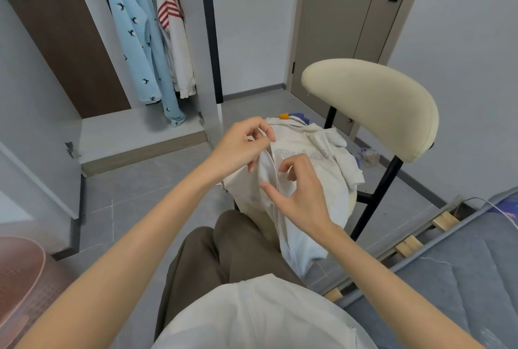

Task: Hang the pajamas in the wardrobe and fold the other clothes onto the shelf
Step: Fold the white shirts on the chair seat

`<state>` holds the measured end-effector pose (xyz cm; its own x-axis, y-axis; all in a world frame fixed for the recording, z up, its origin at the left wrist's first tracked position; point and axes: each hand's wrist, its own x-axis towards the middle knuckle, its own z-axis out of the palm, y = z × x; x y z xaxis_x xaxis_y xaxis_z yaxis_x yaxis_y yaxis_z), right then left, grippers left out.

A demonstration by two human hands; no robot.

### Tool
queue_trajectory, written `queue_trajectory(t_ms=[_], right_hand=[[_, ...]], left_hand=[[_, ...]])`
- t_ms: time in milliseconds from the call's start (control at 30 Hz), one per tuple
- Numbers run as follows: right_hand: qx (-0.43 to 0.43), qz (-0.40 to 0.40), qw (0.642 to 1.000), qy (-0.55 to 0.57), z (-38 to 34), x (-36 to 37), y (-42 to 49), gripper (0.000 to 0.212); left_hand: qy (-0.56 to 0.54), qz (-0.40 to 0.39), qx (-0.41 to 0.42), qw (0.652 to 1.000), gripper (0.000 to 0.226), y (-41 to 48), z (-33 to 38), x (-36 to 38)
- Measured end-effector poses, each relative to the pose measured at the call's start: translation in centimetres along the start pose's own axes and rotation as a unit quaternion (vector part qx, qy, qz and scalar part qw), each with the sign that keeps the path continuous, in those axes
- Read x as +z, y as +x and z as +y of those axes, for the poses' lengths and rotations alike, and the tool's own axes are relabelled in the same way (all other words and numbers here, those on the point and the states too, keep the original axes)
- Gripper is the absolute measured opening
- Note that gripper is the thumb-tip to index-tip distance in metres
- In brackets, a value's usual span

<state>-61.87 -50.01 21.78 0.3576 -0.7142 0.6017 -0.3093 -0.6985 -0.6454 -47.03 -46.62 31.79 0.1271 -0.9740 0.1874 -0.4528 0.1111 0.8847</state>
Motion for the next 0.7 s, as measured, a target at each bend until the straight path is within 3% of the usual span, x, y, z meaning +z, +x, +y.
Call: queue_trajectory(t_ms=[167,333,600,700], right_hand=[[0.051,-0.010,0.996,-0.073,0.4,1.3,-0.3,0.024],[0.115,-0.066,0.982,-0.131,2.8,0.5,-1.2,0.022],[0.218,-0.151,0.940,-0.215,6.4,-3.1,-0.9,0.033],[0.214,-0.138,0.932,-0.257,7.3,-4.8,0.0,0.031]], left_hand=[[-0.048,0.033,-0.006,0.998,0.024,-0.2,0.4,-0.4],[-0.150,0.133,-0.007,0.980,0.029,0.4,0.8,-2.3],[-0.178,0.283,-0.024,0.942,0.034,1.8,-2.0,-5.4],[-0.188,0.336,-0.070,0.920,0.033,2.0,-4.1,-6.5]])
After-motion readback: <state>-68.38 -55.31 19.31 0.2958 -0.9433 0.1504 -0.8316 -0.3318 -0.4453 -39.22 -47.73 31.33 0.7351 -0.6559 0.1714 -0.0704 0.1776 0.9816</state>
